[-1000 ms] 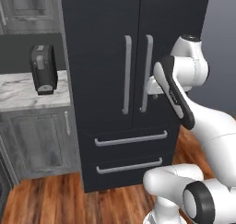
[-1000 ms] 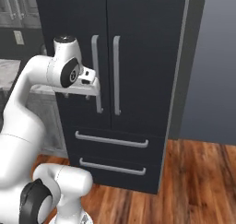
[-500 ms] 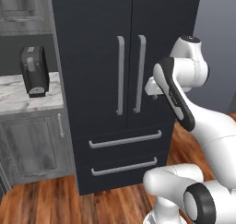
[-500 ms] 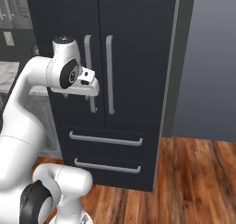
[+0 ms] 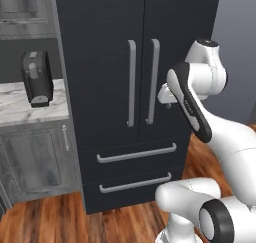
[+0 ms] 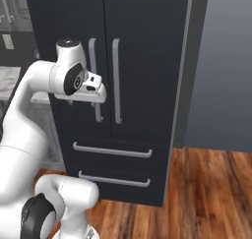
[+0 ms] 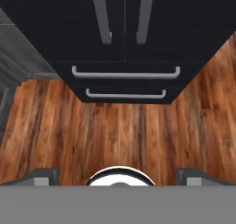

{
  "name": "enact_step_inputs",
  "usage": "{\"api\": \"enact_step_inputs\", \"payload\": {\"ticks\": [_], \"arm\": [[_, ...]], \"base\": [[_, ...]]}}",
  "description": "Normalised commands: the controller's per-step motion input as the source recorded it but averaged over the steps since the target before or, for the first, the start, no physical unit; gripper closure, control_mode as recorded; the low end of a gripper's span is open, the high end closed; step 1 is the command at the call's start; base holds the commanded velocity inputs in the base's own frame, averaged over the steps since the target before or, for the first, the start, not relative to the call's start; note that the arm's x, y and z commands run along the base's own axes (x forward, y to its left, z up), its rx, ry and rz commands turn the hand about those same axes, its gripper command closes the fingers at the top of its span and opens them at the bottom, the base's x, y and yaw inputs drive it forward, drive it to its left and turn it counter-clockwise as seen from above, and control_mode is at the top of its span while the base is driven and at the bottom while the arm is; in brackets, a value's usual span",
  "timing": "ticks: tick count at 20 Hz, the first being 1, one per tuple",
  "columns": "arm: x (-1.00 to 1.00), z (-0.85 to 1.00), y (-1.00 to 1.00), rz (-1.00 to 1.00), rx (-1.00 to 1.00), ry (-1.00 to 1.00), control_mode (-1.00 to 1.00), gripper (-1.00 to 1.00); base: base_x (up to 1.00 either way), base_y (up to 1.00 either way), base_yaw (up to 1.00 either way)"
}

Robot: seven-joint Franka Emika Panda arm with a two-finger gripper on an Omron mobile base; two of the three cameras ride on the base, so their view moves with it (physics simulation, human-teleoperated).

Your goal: Retrieve the fish from the fridge and place it on the saucepan with marinade on the stove.

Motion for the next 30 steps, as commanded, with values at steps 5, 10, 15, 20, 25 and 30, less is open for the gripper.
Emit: {"api": "enact_step_inputs", "payload": {"ticks": [5,10,15,20,25,30], "arm": [[0.8,-0.03,-0.14,-0.02,0.0,-0.05,-1.0,-1.0],[0.55,-0.03,-0.17,-0.01,0.0,-0.01,-1.0,-1.0],[0.94,-0.29,0.08,-0.09,-0.08,-0.09,-1.0,-1.0],[0.86,-0.25,-0.01,-0.04,-0.02,-0.27,-1.0,-1.0],[0.59,0.0,-0.21,-0.01,0.03,-0.19,-1.0,-1.0],[0.49,0.0,-0.11,0.01,0.04,-0.04,-1.0,-1.0]], "base": [[0.0,0.0,0.0],[0.0,0.0,0.0],[0.0,0.0,0.0],[0.0,0.0,0.0],[0.0,0.0,0.0],[0.0,0.0,0.0]]}}
